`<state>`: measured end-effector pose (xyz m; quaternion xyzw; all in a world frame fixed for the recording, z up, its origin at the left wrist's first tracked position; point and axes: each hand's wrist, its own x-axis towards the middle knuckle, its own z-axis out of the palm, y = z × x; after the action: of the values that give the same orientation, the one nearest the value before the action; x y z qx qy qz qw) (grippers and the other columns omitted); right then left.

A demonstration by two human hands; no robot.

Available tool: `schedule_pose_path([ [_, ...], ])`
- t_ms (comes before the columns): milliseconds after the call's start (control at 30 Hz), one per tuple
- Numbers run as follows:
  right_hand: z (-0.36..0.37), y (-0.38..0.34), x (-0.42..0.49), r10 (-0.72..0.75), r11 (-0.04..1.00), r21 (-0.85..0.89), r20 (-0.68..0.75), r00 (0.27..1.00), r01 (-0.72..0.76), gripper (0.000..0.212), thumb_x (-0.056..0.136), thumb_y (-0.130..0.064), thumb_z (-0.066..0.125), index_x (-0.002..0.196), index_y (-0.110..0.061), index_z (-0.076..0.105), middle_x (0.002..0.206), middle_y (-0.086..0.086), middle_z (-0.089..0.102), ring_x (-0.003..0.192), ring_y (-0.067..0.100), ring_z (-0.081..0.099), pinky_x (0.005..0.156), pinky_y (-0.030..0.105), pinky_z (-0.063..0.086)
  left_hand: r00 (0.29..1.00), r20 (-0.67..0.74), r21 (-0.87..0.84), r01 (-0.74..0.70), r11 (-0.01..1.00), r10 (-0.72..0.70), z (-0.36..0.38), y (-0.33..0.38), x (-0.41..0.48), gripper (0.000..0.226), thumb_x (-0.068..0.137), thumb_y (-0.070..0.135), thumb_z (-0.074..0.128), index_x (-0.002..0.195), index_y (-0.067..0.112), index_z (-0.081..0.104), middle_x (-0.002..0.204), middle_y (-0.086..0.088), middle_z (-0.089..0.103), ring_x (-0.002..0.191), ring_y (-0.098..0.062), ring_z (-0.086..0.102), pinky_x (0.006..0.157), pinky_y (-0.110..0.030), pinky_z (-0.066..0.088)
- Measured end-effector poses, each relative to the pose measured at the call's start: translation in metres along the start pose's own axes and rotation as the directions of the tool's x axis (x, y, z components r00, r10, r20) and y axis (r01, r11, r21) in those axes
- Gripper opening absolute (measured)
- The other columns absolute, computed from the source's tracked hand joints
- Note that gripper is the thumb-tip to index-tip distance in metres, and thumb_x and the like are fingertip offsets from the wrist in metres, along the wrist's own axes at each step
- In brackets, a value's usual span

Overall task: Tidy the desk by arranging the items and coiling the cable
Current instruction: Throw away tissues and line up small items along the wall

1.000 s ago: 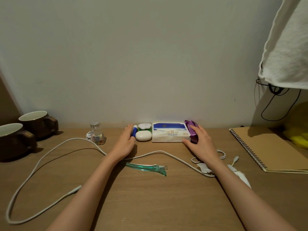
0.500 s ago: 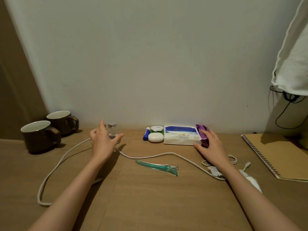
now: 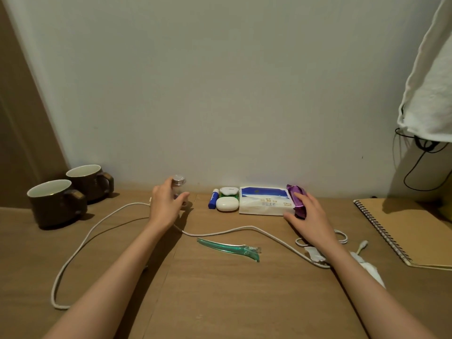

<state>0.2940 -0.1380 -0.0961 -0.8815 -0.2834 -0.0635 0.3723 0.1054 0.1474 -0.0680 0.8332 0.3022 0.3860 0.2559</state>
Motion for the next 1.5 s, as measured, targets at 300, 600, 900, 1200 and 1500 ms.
schedule_pose_path([
  [300, 0.003, 0.002, 0.002, 0.003, 1.000, 0.007, -0.027, 1.000, -0.003, 0.065, 0.084, -0.044, 0.064, 0.141, -0.027, 0.038, 0.154, -0.001, 0.026, 0.136, 0.020, 0.034, 0.102, 0.041, 0.041, 0.994, 0.094, -0.092, 0.062, 0.994, -0.053, 0.046, 0.008, 0.020, 0.027, 0.086, 0.024, 0.065, 0.107, 0.011, 0.055, 0.094, -0.007, 0.066, 0.083, -0.019, 0.060, 0.070, -0.033, 0.051],
  [600, 0.006, 0.006, 0.006, 0.005, 1.000, 0.002, -0.046, 0.999, -0.005, 0.066, 0.082, -0.049, 0.064, 0.140, -0.028, 0.040, 0.150, -0.003, 0.027, 0.131, 0.018, 0.039, 0.100, 0.040, 0.045, 0.992, 0.014, -0.148, 0.125, 0.981, -0.125, 0.074, 0.022, 0.028, 0.052, 0.081, 0.027, 0.071, 0.126, 0.013, 0.049, 0.119, -0.006, 0.061, 0.099, -0.017, 0.056, 0.078, -0.030, 0.048],
  [900, 0.008, 0.007, 0.008, 0.002, 1.000, -0.011, -0.060, 0.998, -0.003, 0.066, 0.082, -0.049, 0.065, 0.139, -0.028, 0.041, 0.148, -0.003, 0.029, 0.131, 0.018, 0.039, 0.098, 0.040, 0.046, 0.975, -0.093, -0.064, 0.196, 0.979, -0.201, 0.083, 0.027, 0.033, 0.051, 0.076, 0.032, 0.075, 0.115, 0.012, 0.051, 0.119, -0.006, 0.054, 0.100, -0.020, 0.056, 0.073, -0.029, 0.044],
  [1200, 0.006, 0.007, 0.007, 0.011, 1.000, -0.008, -0.045, 0.999, -0.011, 0.066, 0.082, -0.050, 0.064, 0.140, -0.029, 0.039, 0.150, -0.001, 0.029, 0.133, 0.019, 0.035, 0.102, 0.041, 0.043, 0.979, -0.035, -0.167, 0.193, 0.967, -0.201, 0.071, 0.024, 0.030, 0.070, 0.074, 0.036, 0.076, 0.130, 0.014, 0.041, 0.125, -0.006, 0.050, 0.108, -0.020, 0.052, 0.082, -0.031, 0.046],
  [1500, -0.004, -0.015, 0.001, -0.127, 0.977, -0.196, -0.226, 0.966, 0.083, 0.058, 0.084, -0.053, 0.059, 0.135, -0.028, 0.046, 0.141, -0.001, 0.042, 0.126, 0.019, 0.028, 0.098, 0.036, 0.038, 0.969, 0.212, -0.148, -0.098, 0.984, 0.129, 0.006, 0.032, -0.013, 0.038, 0.086, 0.034, 0.062, 0.121, 0.021, 0.054, 0.115, 0.007, 0.056, 0.104, -0.009, 0.052, 0.089, -0.030, 0.047],
])
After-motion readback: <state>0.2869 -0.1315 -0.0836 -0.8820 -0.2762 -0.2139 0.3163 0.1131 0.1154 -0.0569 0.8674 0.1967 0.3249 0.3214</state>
